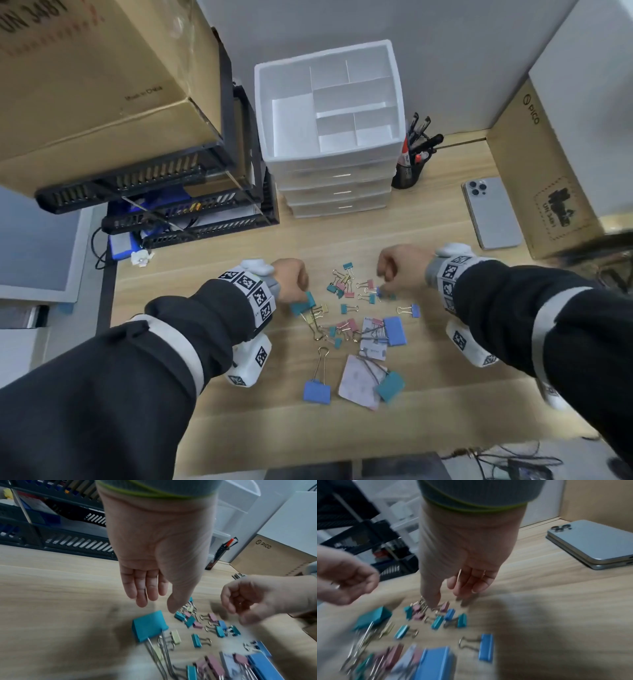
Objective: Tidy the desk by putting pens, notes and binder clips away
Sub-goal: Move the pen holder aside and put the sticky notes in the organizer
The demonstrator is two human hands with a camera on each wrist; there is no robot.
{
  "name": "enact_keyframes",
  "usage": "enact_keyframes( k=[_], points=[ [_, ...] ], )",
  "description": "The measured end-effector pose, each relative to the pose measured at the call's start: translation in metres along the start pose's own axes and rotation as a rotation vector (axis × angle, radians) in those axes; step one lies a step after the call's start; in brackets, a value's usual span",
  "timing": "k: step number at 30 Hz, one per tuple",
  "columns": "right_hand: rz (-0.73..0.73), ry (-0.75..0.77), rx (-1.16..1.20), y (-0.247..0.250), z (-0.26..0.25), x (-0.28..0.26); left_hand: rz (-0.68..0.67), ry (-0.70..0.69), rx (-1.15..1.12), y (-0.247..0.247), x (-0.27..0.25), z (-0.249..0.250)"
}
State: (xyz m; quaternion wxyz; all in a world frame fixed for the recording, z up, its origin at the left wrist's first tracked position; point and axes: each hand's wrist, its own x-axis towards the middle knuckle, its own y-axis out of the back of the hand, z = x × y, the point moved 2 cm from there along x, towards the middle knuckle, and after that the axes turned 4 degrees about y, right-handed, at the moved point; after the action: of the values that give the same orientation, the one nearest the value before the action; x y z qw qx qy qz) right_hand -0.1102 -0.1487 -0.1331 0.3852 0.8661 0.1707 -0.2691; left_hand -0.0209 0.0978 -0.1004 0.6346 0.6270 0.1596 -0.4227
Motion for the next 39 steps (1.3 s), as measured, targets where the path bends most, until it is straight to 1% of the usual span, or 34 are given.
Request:
enact_keyframes(
  k=[3, 7, 10, 12, 16, 19, 21, 23, 25, 28, 30, 32, 33, 39],
  points=[
    [-0.133, 0.073, -0.182, -0.035, -0.007, -0.012, -0.021, -0.021, 0.013, -0.016, -0.006, 0.001],
    [-0.148, 0.158, -0.417, -0.073, -0.009, -0.024, -0.020, -0.049, 0.040, -0.033, -0.013, -0.002],
    [-0.115, 0.190, -0.539, -0.084, -0.009, -0.028, -0.030, -0.058, 0.058, -0.039, -0.016, -0.001],
    [-0.080, 0.191, -0.576, -0.086, -0.008, -0.031, -0.039, -0.055, 0.047, -0.045, -0.018, 0.001],
    [0.013, 0.134, -0.545, -0.077, -0.007, -0.036, -0.048, -0.074, 0.036, -0.060, -0.021, 0.009],
    [0.094, 0.079, -0.575, -0.074, -0.004, -0.040, -0.068, -0.099, 0.058, -0.068, -0.023, 0.016],
    [0.159, 0.106, -0.606, -0.073, -0.002, -0.044, -0.079, -0.097, 0.062, -0.070, -0.023, 0.020],
    [0.200, 0.189, -0.593, -0.073, -0.006, -0.048, -0.077, -0.095, 0.059, -0.069, -0.023, 0.023],
    [0.154, 0.258, -0.529, -0.075, -0.013, -0.055, -0.071, -0.109, 0.077, -0.067, -0.024, 0.029],
    [-0.013, 0.261, -0.417, -0.089, -0.025, -0.062, -0.060, -0.109, 0.072, -0.065, -0.022, 0.030],
    [-0.119, 0.259, -0.456, -0.105, -0.030, -0.064, -0.050, -0.099, 0.070, -0.065, -0.023, 0.031],
    [-0.224, 0.270, -0.547, -0.119, -0.032, -0.064, -0.051, -0.096, 0.069, -0.066, -0.023, 0.029],
    [-0.253, 0.276, -0.578, -0.122, -0.032, -0.065, -0.054, -0.098, 0.071, -0.067, -0.023, 0.028],
    [-0.248, 0.227, -0.591, -0.121, -0.028, -0.060, -0.082, -0.105, 0.059, -0.079, -0.024, 0.020]
  ],
)
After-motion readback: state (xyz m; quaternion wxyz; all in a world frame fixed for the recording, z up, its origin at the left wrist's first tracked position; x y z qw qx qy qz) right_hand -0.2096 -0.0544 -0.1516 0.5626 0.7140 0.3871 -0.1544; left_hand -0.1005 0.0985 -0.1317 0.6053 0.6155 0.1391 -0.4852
